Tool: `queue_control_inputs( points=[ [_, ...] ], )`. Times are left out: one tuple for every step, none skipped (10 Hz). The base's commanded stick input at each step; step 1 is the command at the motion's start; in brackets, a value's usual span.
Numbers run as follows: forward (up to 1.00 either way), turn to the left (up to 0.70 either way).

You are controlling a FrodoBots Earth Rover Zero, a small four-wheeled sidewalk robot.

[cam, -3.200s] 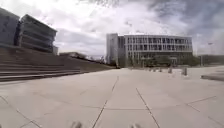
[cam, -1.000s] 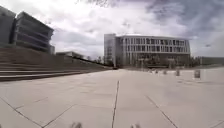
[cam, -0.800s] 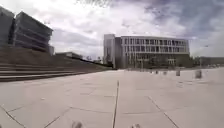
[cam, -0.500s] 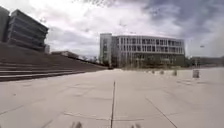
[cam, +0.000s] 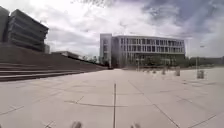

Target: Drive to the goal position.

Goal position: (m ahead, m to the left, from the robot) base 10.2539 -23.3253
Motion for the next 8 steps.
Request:
queue_control_inputs(
  points=[
    [0.7,-0.18],
    [0.7,-0.2],
    [0.7,-0.12],
    [0.7,-0.01],
    [0.7,0.0],
    [0.7,0.0],
    [0.7,0.0],
    [0.7,0.0]
  ],
)
